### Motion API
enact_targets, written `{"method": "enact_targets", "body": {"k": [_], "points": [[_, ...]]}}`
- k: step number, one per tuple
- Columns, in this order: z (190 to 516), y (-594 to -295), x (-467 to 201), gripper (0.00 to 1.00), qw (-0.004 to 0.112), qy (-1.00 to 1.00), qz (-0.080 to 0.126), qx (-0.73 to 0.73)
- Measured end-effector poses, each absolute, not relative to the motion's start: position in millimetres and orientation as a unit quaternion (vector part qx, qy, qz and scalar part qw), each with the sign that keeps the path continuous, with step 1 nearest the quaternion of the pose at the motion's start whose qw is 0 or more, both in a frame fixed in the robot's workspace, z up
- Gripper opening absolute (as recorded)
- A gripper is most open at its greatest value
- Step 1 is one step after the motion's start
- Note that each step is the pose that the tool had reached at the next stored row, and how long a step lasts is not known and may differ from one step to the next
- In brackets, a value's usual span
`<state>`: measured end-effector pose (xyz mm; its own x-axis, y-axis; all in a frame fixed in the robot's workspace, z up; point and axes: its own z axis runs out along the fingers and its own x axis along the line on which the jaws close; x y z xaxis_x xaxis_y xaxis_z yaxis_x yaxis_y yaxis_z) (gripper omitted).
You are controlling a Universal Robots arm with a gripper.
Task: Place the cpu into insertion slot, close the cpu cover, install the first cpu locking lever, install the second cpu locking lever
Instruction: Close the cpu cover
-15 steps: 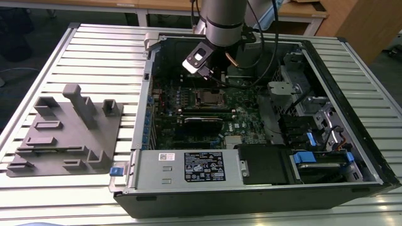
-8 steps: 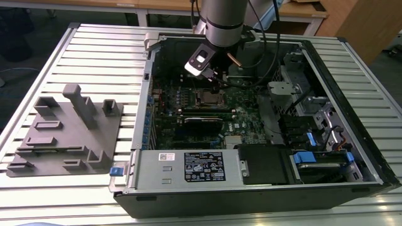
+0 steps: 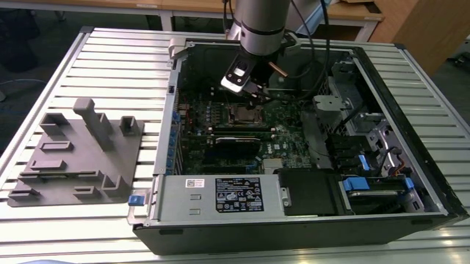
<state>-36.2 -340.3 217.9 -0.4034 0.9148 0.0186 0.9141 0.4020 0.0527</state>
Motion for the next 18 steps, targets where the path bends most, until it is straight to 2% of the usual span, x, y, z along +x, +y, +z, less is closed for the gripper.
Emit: {"method": "enact_targets", "body": {"k": [9, 18], "points": [[217.2, -340.3, -36.2, 0.11, 0.005, 0.876, 0.027, 0.482], [217.2, -340.3, -36.2, 0.11, 0.004, 0.877, 0.027, 0.479]]}}
